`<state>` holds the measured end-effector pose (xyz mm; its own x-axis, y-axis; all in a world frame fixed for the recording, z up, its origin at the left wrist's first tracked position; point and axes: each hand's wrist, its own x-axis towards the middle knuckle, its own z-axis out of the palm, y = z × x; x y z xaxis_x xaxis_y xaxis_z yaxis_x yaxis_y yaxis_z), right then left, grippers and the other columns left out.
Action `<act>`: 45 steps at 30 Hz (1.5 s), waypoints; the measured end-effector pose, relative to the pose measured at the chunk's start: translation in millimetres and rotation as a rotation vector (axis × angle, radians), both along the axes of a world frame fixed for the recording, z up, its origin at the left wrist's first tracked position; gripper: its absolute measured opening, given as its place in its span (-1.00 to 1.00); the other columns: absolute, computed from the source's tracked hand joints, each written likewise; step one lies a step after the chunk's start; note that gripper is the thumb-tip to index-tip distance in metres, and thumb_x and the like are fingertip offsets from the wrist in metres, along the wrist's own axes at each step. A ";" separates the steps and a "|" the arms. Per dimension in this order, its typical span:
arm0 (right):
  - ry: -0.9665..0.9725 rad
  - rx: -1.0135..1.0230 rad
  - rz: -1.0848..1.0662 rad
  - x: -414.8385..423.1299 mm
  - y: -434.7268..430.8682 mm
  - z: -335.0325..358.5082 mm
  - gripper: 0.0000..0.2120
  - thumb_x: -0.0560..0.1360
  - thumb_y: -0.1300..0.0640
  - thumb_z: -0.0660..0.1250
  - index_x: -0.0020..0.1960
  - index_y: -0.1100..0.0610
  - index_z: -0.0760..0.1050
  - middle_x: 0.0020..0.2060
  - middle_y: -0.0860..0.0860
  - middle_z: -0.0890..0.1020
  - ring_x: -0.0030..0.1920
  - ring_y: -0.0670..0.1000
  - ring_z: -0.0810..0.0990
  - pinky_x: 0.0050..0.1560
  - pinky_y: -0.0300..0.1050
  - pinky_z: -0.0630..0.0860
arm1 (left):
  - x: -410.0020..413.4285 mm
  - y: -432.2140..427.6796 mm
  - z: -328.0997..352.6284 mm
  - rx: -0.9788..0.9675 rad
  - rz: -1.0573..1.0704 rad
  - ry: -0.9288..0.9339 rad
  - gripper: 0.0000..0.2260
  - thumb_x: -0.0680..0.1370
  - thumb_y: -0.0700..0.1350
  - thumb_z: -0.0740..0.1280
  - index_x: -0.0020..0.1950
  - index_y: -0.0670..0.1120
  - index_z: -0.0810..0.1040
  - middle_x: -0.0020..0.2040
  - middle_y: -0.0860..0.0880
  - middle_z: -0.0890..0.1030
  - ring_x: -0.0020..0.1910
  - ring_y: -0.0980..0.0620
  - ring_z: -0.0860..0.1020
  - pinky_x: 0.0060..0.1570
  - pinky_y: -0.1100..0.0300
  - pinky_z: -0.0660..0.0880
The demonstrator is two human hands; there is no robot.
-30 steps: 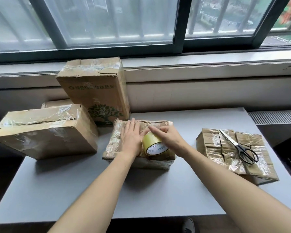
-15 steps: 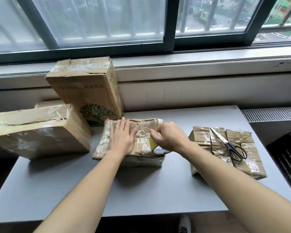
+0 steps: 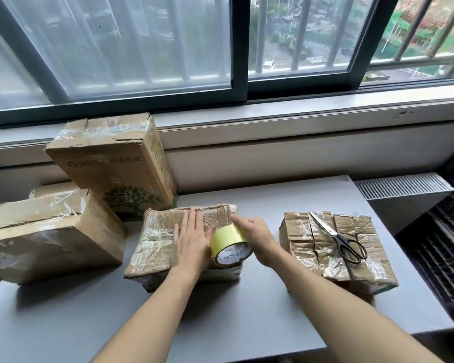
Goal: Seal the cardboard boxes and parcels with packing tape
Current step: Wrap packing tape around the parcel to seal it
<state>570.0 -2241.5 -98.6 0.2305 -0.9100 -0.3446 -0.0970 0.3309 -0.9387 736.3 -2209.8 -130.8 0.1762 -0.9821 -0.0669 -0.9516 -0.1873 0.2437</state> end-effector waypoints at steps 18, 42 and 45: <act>0.854 -0.358 0.225 -45.7 8.7 -17.7 -0.56 0.65 0.00 0.13 -0.35 0.16 0.36 -0.45 0.11 0.36 -0.33 0.17 0.36 -0.24 -0.08 0.32 | -8.2 3.1 -2.1 -0.039 -0.005 -0.090 -0.27 0.58 0.31 -0.25 0.63 -0.11 -0.01 0.64 -0.06 -0.06 0.61 -0.01 -0.12 0.55 -0.06 -0.11; 0.681 -0.114 0.090 -42.6 4.7 -62.9 -0.48 0.63 -0.06 0.17 -0.45 0.15 0.32 -0.33 0.23 0.50 -0.22 0.23 0.45 -0.10 -0.02 0.44 | -20.7 34.6 -3.0 -0.026 -0.406 -0.398 -0.15 0.28 -0.26 0.53 0.53 -0.29 0.27 0.53 -0.25 0.28 0.47 -0.20 0.37 0.37 -0.02 0.38; 0.612 -0.082 0.055 -46.6 3.1 -60.9 -0.44 0.62 -0.06 0.19 -0.49 0.16 0.26 -0.50 0.12 0.38 -0.30 0.20 0.41 -0.24 -0.05 0.28 | -11.4 35.3 -4.8 -0.120 -0.431 -0.429 -0.45 0.36 -0.34 0.20 0.37 -0.35 0.47 0.36 -0.31 0.49 0.28 -0.24 0.55 0.18 -0.10 0.56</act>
<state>523.5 -2238.4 -159.4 0.0608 -0.9316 -0.3584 -0.6406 0.2390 -0.7298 724.9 -2174.6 -135.6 -0.2515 -0.9672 0.0369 -0.9533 0.2409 -0.1823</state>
